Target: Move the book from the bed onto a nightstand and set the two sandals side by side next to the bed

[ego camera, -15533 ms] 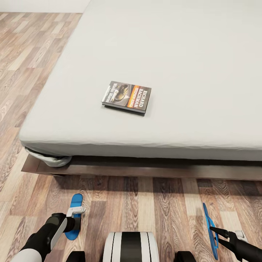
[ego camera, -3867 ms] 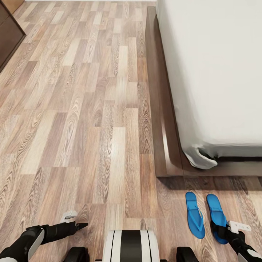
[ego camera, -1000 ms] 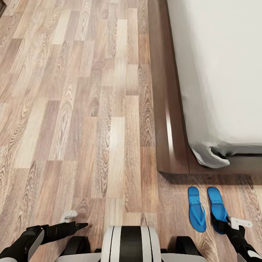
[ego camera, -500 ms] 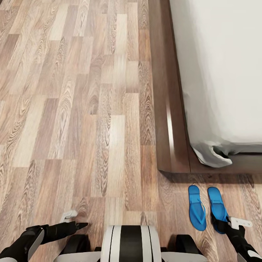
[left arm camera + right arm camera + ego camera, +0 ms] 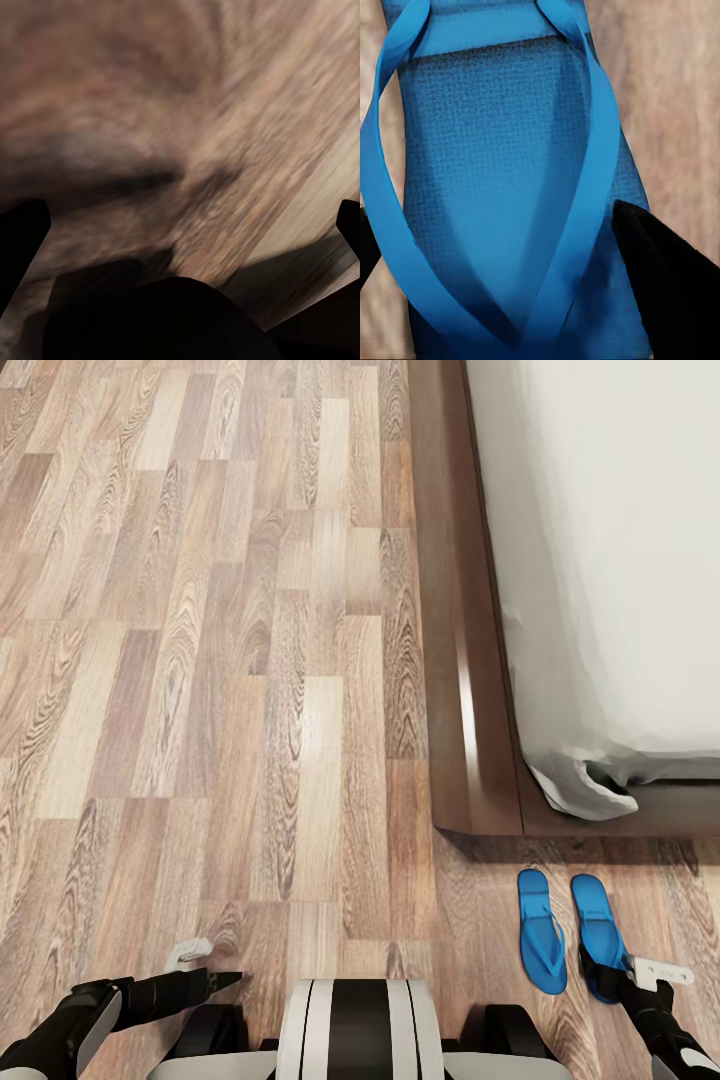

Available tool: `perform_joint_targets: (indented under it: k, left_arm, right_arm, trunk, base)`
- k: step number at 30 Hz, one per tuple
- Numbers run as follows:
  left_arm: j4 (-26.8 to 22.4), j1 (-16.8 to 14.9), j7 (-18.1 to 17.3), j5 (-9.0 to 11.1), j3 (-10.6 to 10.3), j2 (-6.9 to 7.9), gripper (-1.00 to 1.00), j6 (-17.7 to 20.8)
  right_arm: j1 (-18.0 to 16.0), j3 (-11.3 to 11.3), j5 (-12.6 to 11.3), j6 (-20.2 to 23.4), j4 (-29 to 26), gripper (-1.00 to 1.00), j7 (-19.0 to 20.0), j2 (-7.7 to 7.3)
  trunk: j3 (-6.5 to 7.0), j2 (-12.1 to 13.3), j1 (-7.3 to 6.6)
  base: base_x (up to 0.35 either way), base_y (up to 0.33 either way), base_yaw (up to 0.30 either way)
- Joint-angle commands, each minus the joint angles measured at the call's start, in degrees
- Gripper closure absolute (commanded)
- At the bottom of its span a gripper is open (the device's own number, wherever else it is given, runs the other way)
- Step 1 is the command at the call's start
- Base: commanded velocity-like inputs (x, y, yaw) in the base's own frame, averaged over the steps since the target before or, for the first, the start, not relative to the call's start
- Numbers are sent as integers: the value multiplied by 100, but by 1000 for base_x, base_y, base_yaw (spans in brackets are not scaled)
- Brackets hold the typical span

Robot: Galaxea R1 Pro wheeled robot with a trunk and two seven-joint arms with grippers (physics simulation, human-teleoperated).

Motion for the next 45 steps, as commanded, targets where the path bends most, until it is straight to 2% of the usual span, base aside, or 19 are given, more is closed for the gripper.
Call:
perform_joint_targets:
  k: [1,25,45]
  left_arm:
    - [3,1,-1,14,4,-1,-100,38]
    - [3,1,-8,14,4,-1,-100,38]
    - [3,1,-10,14,2,-1,-100,38]
  right_arm:
    - [-3,38,-58,-21,9,-100,27,-4]
    - [-3,30,-48,-21,10,-100,24,-4]
    - [-3,21,-72,-18,-48,-100,54,-12]
  trunk:
    - [-3,-1,0]
    - [-3,-1,0]
    - [440,26,-52]
  base:
    - [0,0,0]
    - [0,0,0]
    - [0,0,0]
